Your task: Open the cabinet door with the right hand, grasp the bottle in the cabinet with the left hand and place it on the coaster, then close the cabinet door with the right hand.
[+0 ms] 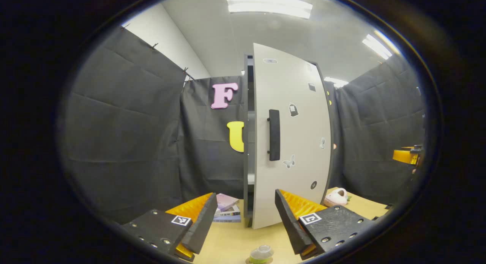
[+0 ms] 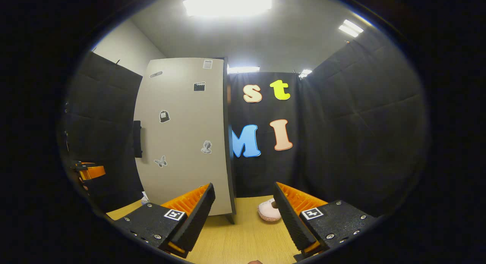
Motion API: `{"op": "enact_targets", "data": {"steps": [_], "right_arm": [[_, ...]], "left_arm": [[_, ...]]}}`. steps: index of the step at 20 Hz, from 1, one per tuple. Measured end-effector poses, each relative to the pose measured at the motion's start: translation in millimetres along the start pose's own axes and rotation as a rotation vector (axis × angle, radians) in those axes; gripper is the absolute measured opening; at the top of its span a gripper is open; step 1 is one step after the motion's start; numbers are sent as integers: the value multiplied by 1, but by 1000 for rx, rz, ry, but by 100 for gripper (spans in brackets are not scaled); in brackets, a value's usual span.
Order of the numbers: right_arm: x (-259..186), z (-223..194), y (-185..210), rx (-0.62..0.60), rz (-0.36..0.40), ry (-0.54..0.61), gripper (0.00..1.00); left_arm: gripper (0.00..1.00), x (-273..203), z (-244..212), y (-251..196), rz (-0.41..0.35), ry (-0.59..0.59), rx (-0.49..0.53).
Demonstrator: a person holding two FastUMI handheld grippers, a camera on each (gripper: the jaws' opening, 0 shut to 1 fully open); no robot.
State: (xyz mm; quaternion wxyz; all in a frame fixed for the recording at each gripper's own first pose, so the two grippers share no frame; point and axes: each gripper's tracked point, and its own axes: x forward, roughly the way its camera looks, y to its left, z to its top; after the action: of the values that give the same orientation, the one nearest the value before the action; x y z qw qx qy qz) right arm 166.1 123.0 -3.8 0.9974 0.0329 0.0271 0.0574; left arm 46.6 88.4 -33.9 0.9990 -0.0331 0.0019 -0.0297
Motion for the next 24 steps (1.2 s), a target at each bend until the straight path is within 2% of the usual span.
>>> {"op": "enact_targets", "data": {"steps": [1,3,17,18,19,22,23,24], "right_arm": [[0,1,1,-1,0,-1,95],[0,2,3,-2,1,-4,95],[1,1,25,-13,24,-3,95],[1,1,26,-13,25,-3,95],[2,0,26,-14,25,-1,95],[3,-1,32,-11,41,6,95],[3,-1,32,-14,40,4,95],[3,0,31,-19,37,0,95]], "left_arm": [[87,-1,1,-1,-7,0,5],[87,0,2,0,-10,-7,23],[87,1,6,5,12,-22,32],[92,1,6,5,13,-21,33],[87,0,5,5,15,-19,35],[87,-2,4,5,15,-11,35],[83,0,5,4,13,-13,34],[92,0,5,4,13,-13,35]]}}
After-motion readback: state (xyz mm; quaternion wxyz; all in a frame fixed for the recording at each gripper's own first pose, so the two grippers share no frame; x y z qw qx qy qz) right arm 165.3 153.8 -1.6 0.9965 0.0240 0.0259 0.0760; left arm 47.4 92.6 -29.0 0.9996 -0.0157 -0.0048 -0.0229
